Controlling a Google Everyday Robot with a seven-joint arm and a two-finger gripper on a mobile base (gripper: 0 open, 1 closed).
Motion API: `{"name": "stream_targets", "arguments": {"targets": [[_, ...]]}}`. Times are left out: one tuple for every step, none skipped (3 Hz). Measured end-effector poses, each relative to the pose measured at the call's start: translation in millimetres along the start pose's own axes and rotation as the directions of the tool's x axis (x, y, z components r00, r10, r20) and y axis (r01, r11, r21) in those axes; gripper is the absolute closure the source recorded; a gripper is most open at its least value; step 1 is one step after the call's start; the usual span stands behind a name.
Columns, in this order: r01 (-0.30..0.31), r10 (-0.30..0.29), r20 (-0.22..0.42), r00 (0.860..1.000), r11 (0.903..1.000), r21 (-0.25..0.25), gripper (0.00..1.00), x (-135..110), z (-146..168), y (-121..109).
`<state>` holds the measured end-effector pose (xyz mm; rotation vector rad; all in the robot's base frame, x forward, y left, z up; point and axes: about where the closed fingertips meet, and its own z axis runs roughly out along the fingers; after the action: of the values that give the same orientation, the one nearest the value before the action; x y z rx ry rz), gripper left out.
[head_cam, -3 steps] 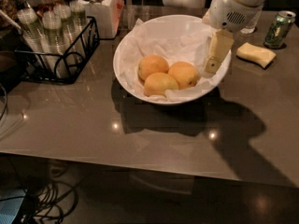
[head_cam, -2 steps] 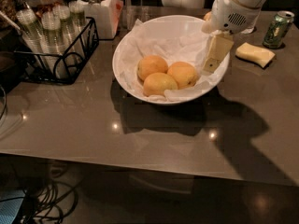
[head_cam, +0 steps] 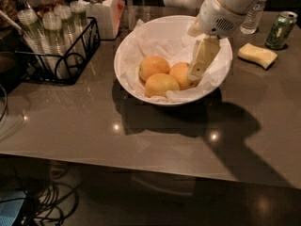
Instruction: Pick orange from white bowl
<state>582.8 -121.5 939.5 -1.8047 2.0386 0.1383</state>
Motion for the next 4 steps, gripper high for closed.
{"name": "stream_targets", "arguments": {"targets": [[0.050,-0.044,0.059,0.997,0.9947,-0.090,0.17,-24,23,15],[0.093,-0.081,0.085,0.993,0.9852,-0.144,0.15,-36,42,21],[0.139,-0.126,0.087,0.988,0.9764,-0.166,0.11,-31,60,18],[0.189,-0.181,0.056,0.982,0.9649,-0.182,0.12,-23,65,10]]}}
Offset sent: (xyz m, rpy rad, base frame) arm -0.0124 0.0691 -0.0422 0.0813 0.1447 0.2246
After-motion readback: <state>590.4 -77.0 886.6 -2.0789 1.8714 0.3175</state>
